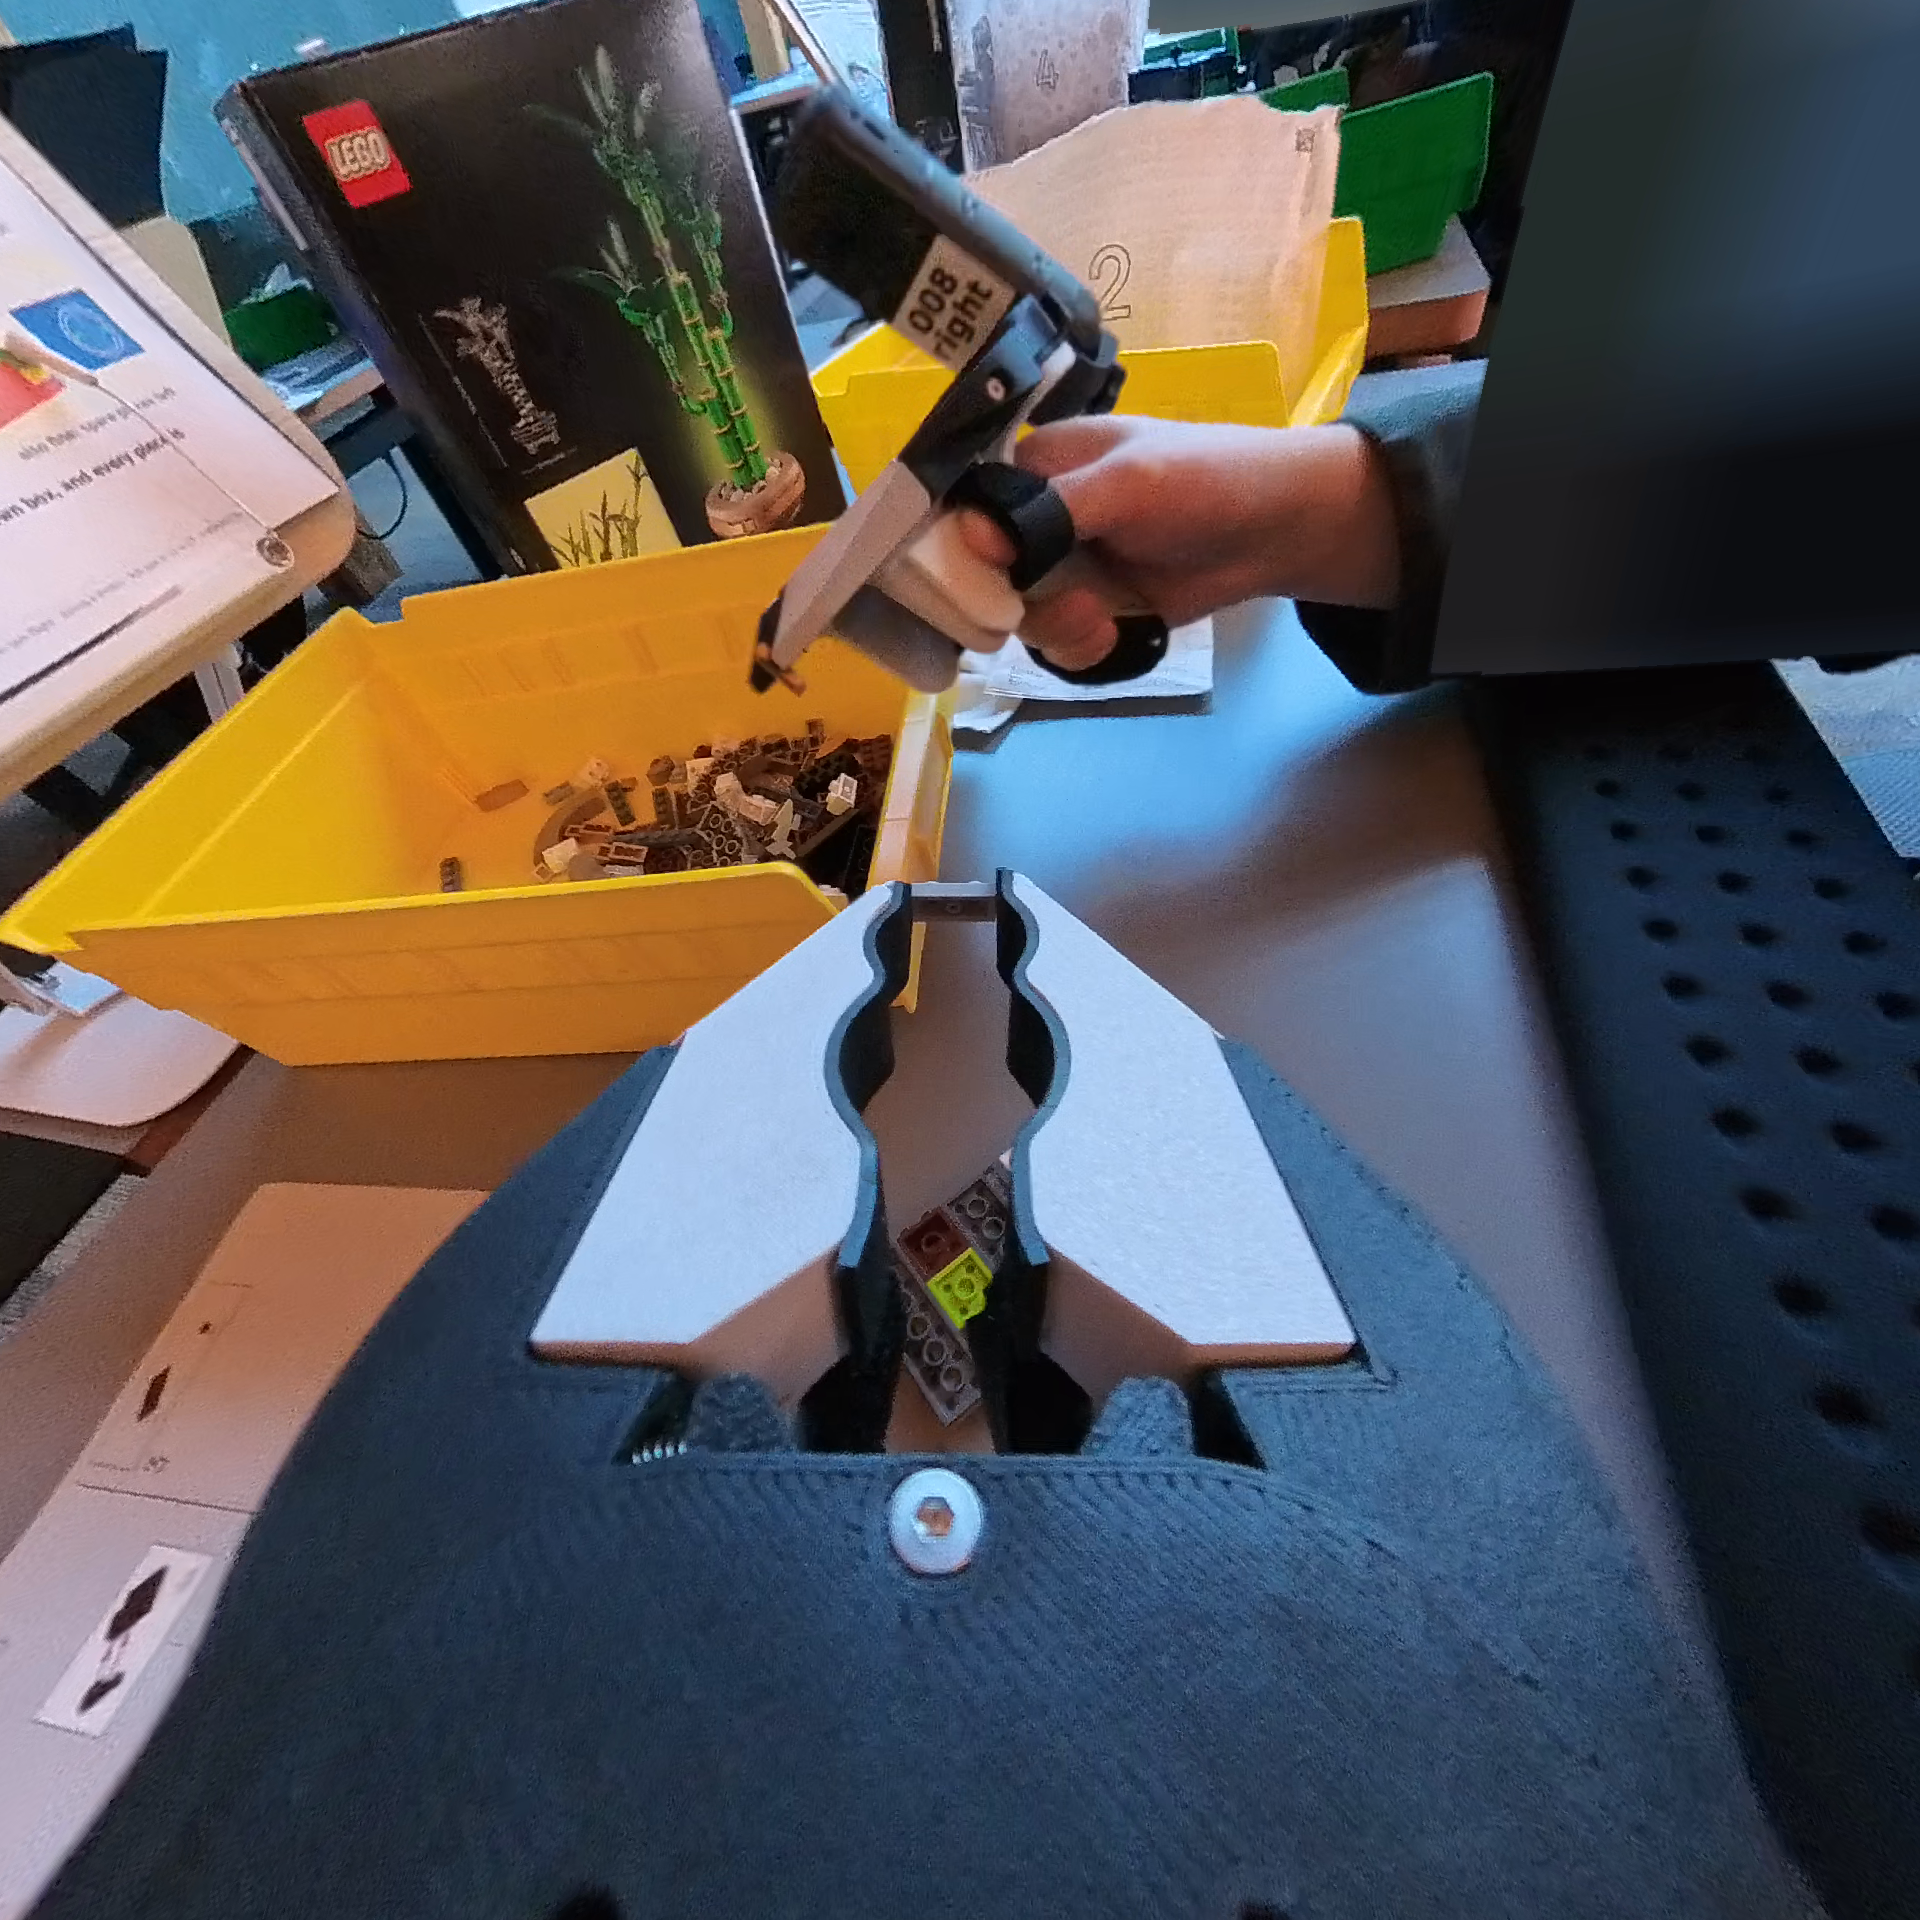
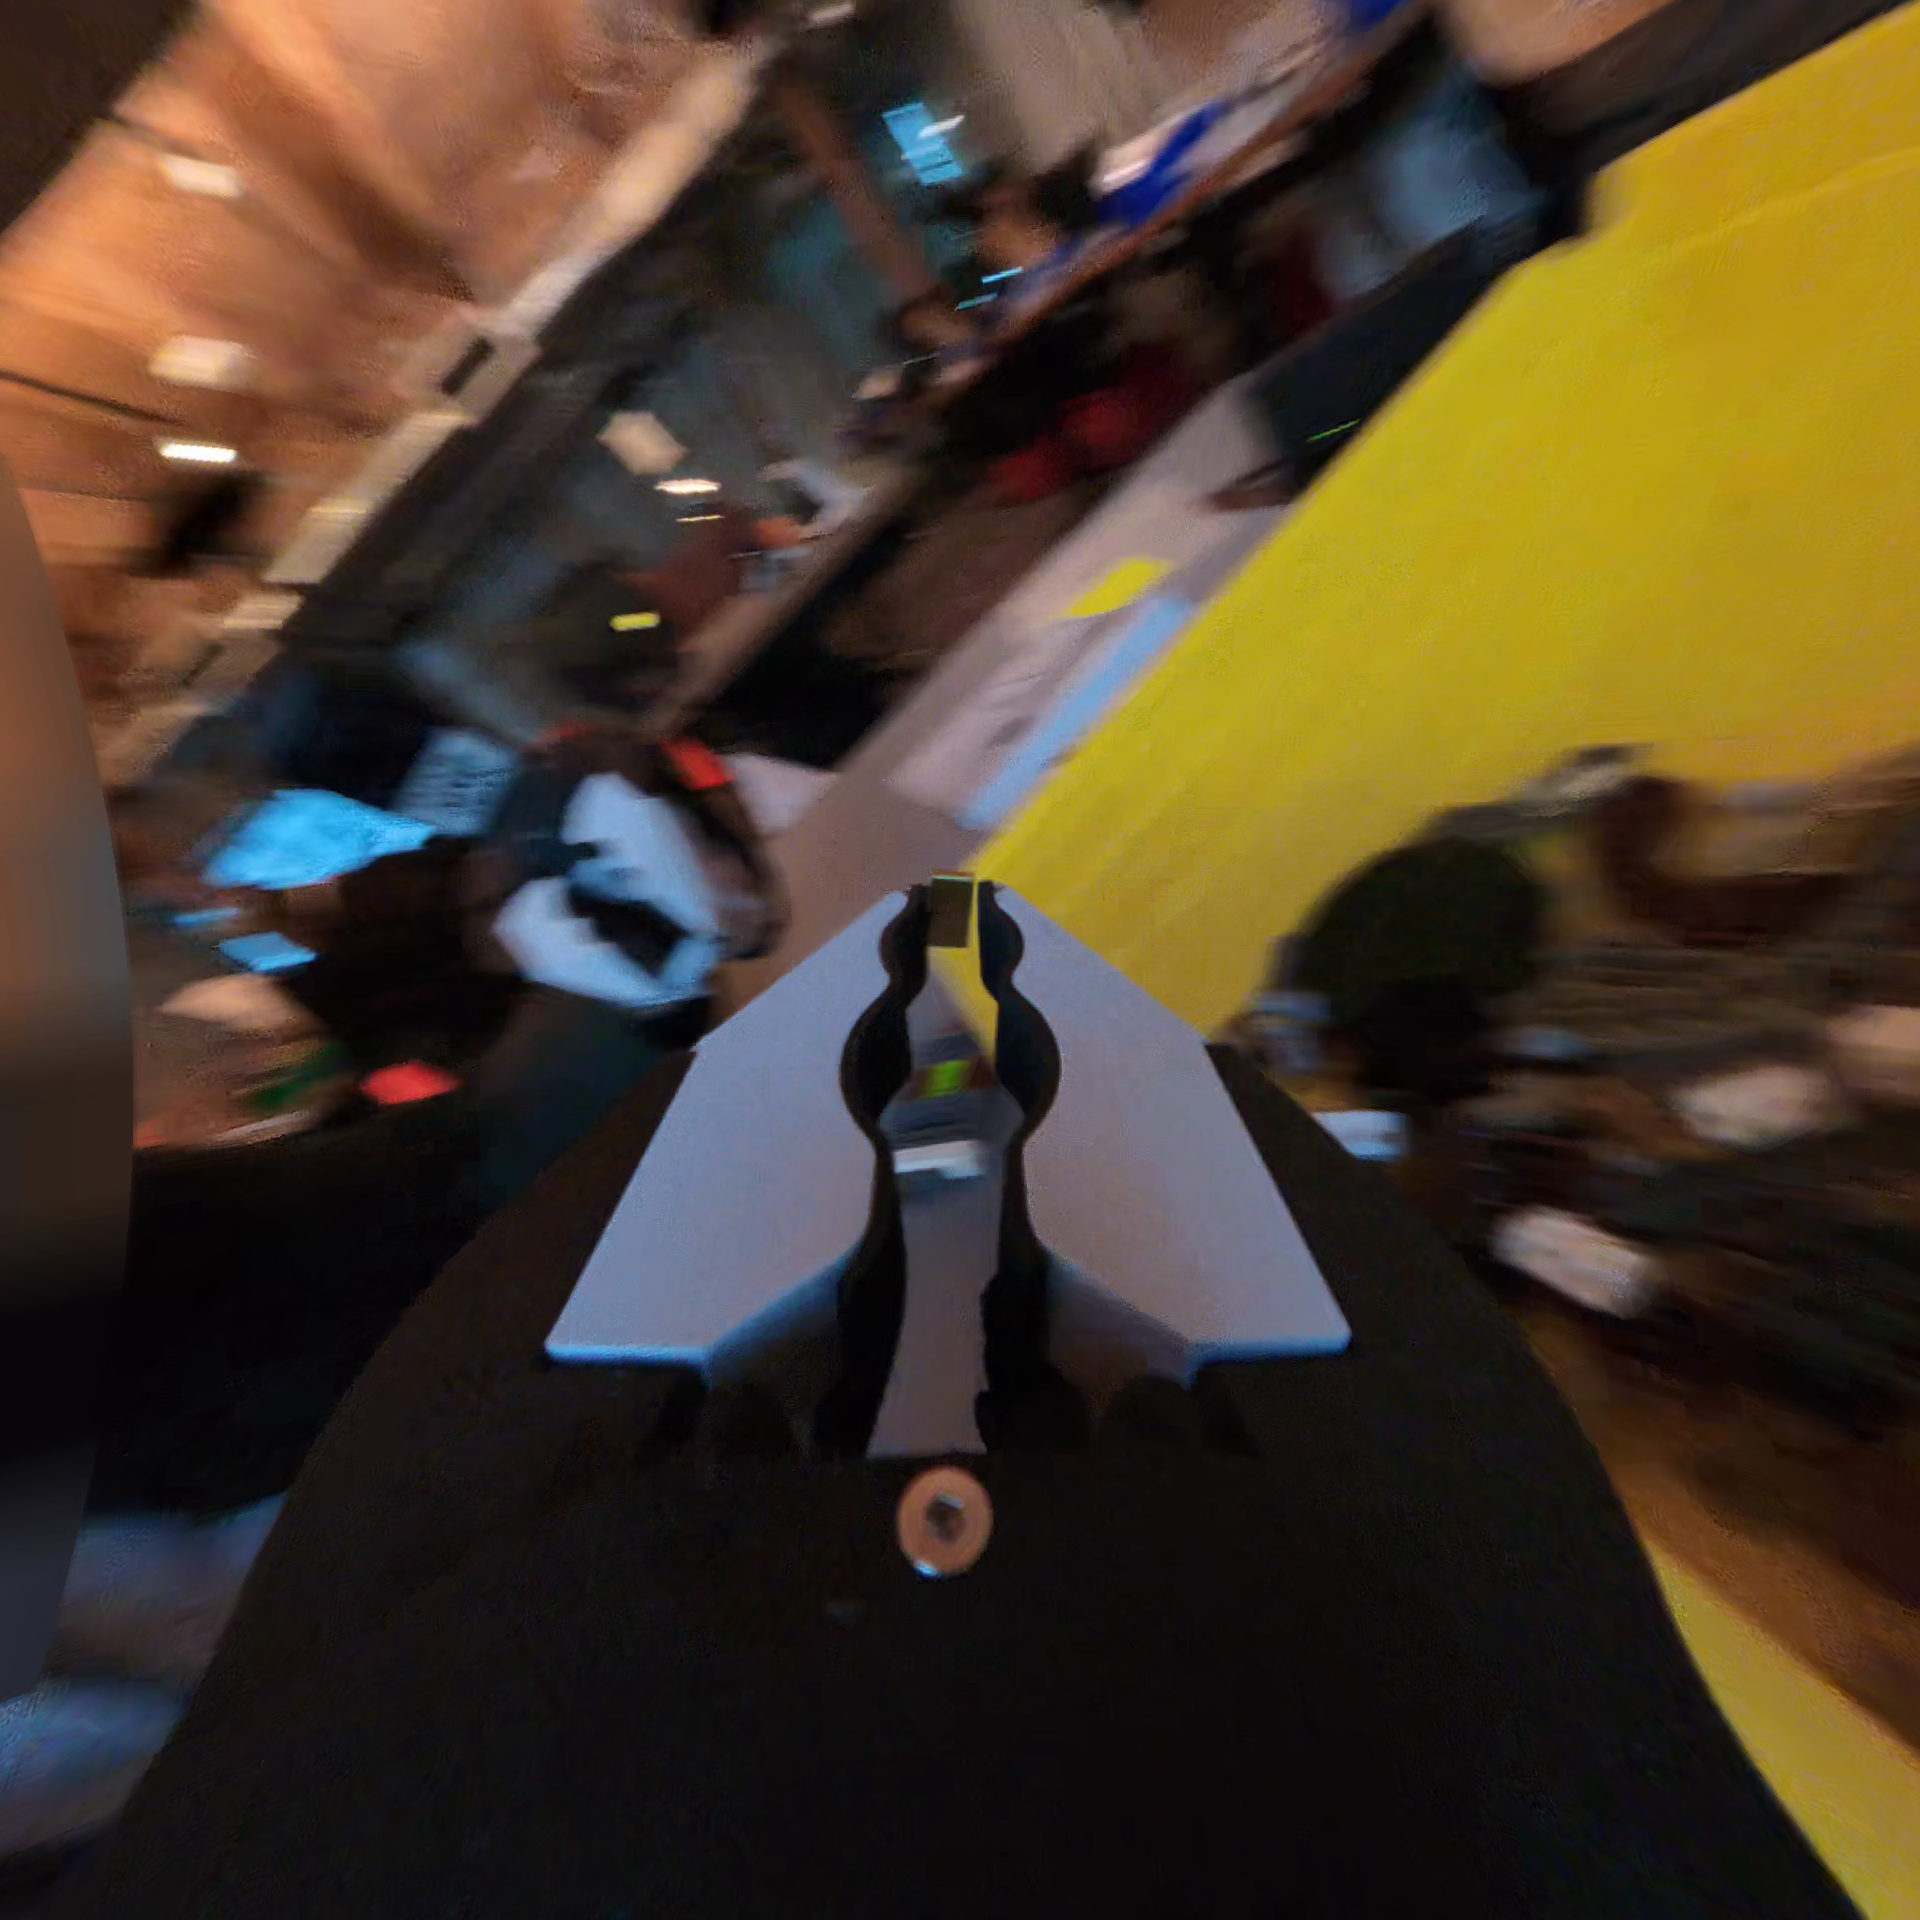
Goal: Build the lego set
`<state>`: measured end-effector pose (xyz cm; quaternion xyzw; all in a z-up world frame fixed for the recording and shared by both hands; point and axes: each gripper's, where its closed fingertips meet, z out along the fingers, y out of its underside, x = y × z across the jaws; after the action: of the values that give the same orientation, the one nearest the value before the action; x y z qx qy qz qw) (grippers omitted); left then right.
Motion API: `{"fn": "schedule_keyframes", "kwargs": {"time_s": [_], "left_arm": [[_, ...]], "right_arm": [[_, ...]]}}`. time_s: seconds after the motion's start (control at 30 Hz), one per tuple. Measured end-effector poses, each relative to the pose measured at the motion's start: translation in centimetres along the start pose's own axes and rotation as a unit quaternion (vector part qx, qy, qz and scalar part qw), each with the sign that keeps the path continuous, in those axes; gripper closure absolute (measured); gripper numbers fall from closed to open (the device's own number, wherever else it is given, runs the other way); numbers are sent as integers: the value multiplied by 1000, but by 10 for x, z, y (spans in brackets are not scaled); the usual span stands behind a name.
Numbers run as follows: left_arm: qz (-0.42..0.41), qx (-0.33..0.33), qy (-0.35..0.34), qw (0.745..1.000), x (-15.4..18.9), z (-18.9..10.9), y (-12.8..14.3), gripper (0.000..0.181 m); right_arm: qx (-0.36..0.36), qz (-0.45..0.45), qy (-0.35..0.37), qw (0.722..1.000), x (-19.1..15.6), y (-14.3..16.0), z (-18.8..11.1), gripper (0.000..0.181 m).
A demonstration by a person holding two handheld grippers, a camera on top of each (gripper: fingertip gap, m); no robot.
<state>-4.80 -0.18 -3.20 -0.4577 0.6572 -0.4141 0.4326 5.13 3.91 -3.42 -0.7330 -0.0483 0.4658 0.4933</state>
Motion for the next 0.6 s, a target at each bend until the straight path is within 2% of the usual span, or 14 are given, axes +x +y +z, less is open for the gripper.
{"fn": "schedule_keyframes", "kwargs": {"time_s": [0.07, 0.17, 0.27, 0.4, 0.5, 0.6], "left_arm": [[-3, 1, -2, 1000, -1, 1, 1, 167], [13, 5, -18, 1000, -3, 1, -1, 167], [42, 9, -33, 999, -2, 1, -5, 167], [105, 9, -53, 993, 3, 3, -8, 167], [143, 0, -66, 988, 7, 6, -8, 167], [157, -15, -66, 985, 10, 10, -3, 167]], "right_arm": [[15, -20, 70, 997, 24, -8, -6, 144], [53, -22, 68, 996, 23, -19, -13, 144], [51, -19, -19, 998, -11, -16, -6, 151], [-22, 67, -177, 982, -66, 20, 22, 149], [-62, 93, -201, 973, -77, 44, 39, 151], [-93, 89, -194, 973, -79, 59, 49, 155]]}}
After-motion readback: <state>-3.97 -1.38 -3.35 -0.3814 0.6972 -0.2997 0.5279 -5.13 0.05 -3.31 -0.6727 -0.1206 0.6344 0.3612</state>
